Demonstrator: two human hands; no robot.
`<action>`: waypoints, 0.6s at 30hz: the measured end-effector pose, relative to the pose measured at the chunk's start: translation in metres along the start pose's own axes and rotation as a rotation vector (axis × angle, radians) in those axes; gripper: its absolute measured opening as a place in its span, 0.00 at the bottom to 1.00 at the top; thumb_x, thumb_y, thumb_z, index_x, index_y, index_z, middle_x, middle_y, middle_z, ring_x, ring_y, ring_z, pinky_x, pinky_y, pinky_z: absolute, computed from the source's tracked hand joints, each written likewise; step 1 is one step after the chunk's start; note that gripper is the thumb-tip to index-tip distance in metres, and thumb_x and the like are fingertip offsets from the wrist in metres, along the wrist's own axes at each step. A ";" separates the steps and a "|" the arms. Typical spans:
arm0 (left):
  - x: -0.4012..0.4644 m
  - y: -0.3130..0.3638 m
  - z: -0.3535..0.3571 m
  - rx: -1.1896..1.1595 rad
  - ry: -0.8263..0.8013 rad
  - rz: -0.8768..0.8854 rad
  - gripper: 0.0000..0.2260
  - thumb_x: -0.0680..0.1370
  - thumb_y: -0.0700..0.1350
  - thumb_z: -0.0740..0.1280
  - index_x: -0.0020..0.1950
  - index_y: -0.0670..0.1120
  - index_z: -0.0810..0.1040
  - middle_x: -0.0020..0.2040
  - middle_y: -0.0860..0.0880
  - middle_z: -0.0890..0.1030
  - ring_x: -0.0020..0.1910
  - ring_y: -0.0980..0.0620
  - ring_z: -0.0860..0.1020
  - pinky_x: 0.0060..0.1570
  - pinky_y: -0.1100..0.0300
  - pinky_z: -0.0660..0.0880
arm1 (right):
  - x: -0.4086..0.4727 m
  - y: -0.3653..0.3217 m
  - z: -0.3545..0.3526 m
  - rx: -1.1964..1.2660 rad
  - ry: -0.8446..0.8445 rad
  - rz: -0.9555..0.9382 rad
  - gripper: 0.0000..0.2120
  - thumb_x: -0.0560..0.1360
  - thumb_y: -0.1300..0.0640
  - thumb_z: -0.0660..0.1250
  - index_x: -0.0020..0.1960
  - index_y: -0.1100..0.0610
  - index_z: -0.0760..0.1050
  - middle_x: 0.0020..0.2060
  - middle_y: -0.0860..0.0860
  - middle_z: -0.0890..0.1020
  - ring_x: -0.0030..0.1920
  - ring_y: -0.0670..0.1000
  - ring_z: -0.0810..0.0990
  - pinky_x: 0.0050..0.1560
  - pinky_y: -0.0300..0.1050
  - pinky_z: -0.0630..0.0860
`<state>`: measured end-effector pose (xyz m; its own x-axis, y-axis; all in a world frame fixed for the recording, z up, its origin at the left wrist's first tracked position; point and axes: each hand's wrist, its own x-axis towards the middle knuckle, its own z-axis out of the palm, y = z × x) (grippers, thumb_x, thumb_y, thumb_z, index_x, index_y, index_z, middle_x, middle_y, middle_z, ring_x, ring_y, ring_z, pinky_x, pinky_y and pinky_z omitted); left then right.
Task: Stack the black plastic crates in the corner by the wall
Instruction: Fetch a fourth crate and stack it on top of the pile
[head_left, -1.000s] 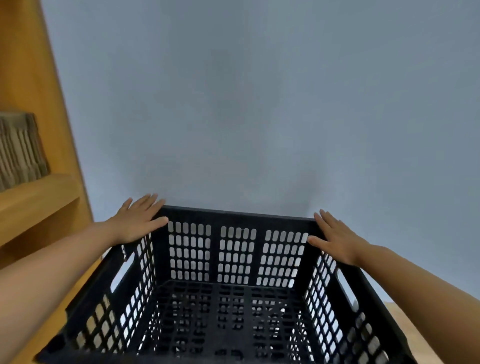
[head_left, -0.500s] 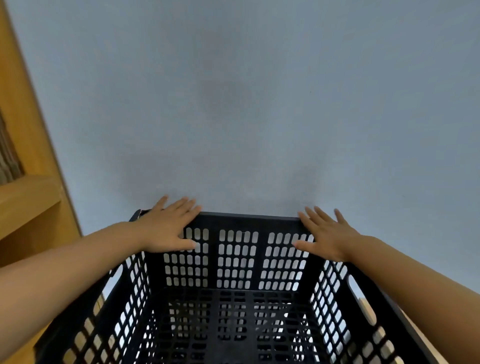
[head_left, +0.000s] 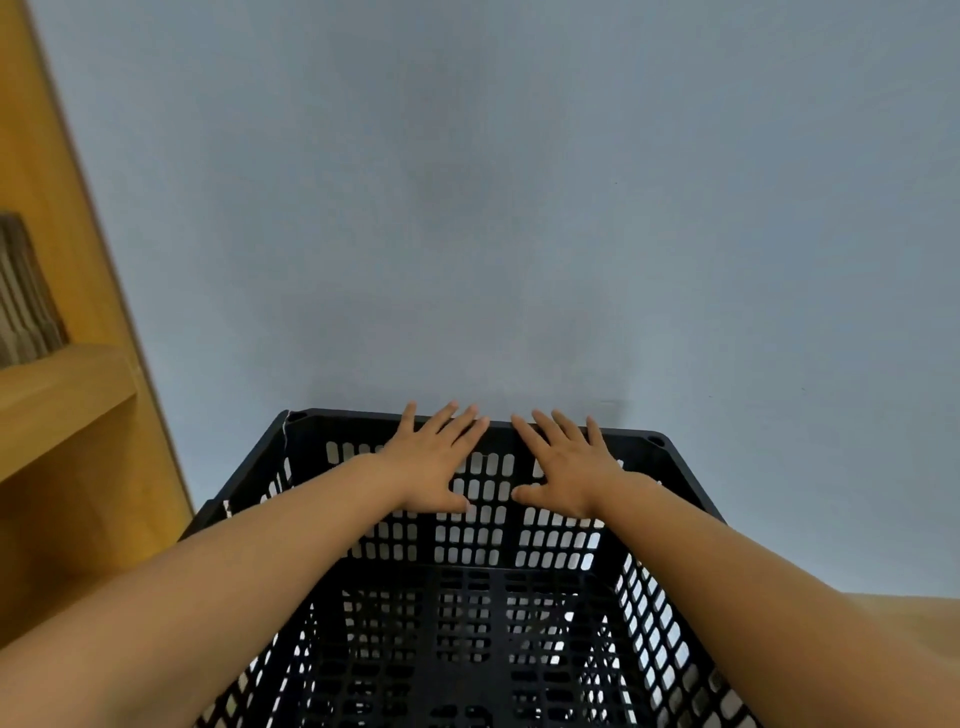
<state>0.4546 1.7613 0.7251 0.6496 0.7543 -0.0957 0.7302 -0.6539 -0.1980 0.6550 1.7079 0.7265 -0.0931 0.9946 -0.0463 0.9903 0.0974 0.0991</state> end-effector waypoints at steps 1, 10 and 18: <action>-0.004 0.000 -0.004 -0.016 -0.003 -0.005 0.42 0.75 0.64 0.58 0.76 0.50 0.35 0.78 0.49 0.36 0.76 0.48 0.35 0.71 0.37 0.36 | -0.006 0.001 -0.003 0.028 0.003 0.010 0.42 0.74 0.35 0.57 0.76 0.46 0.35 0.78 0.53 0.42 0.77 0.56 0.40 0.73 0.63 0.38; -0.106 0.066 -0.043 -0.180 0.141 -0.047 0.31 0.78 0.61 0.54 0.77 0.49 0.53 0.77 0.49 0.57 0.77 0.51 0.42 0.74 0.43 0.38 | -0.125 0.005 -0.026 0.191 0.225 -0.056 0.43 0.75 0.44 0.62 0.76 0.48 0.35 0.78 0.54 0.46 0.76 0.58 0.53 0.75 0.59 0.48; -0.203 0.189 -0.034 -0.178 0.121 -0.021 0.27 0.80 0.62 0.43 0.74 0.51 0.63 0.75 0.50 0.63 0.77 0.50 0.42 0.72 0.39 0.36 | -0.244 0.008 -0.007 0.206 0.269 -0.018 0.39 0.76 0.43 0.59 0.77 0.49 0.40 0.77 0.55 0.51 0.75 0.57 0.56 0.74 0.59 0.50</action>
<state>0.4680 1.4826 0.7402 0.6471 0.7620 0.0268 0.7624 -0.6467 -0.0221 0.6848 1.4665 0.7455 -0.1071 0.9695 0.2204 0.9857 0.1325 -0.1038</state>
